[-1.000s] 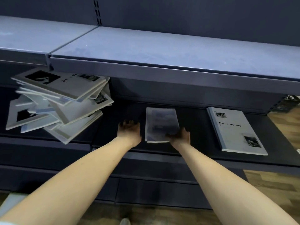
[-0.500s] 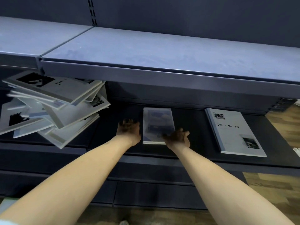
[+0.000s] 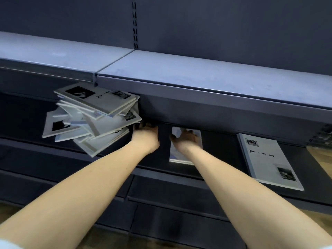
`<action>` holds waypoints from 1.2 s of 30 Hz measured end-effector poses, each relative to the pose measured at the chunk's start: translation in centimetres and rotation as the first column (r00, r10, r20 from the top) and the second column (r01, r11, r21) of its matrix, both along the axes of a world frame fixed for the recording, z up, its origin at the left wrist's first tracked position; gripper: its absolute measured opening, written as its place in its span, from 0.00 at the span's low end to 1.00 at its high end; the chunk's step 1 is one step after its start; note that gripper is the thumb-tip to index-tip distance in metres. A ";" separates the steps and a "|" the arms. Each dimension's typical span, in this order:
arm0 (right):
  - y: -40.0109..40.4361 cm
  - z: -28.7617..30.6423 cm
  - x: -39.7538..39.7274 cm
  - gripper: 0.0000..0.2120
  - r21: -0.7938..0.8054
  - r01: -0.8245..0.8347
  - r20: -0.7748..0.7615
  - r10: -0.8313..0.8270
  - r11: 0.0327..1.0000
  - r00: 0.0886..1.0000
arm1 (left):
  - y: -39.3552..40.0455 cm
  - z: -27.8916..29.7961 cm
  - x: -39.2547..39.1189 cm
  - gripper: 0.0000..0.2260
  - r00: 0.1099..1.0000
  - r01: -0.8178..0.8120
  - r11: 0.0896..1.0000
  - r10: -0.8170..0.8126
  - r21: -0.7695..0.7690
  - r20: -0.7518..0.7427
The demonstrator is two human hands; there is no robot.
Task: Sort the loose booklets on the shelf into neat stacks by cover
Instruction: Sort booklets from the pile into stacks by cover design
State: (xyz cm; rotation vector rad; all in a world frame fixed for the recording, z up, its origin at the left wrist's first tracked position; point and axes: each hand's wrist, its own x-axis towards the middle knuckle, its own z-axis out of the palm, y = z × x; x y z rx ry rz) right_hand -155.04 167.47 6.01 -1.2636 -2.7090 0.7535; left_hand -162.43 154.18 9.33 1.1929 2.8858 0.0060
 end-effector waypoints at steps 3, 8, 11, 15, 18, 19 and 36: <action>-1.9 1.5 -1.9 0.32 0.018 -0.091 -0.062 0.092 0.996 0.994 | -2.1 1.3 -1.1 0.21 0.998 -0.058 0.998 0.058 0.029 0.006; -5.8 3.4 -5.2 0.27 0.063 -0.214 -0.126 0.221 0.975 0.967 | -6.0 3.0 -3.1 0.23 0.986 -0.157 0.988 0.157 0.005 -0.051; -8.3 4.2 -7.2 0.23 0.060 -0.285 -0.159 0.291 0.957 0.943 | -8.4 3.5 -4.6 0.23 0.977 -0.188 0.982 0.187 0.003 -0.099; -11.2 4.9 -9.5 0.20 0.061 -0.347 -0.216 0.352 0.936 0.911 | -11.6 4.1 -6.8 0.25 0.965 -0.223 0.974 0.227 0.048 -0.134; -13.2 5.2 -11.5 0.25 0.048 -0.361 -0.186 0.364 0.931 0.913 | -14.2 4.2 -9.1 0.23 0.957 -0.243 0.967 0.253 0.080 -0.145; -13.8 5.3 -12.2 0.28 0.042 -0.358 -0.175 0.360 0.933 0.917 | -15.1 4.3 -9.8 0.23 0.957 -0.244 0.966 0.254 0.088 -0.137; -19.8 4.0 -18.2 0.28 0.439 -0.064 -0.069 0.105 0.896 0.992 | -23.4 3.2 -20.8 0.22 0.985 -0.144 0.984 0.153 0.104 -0.078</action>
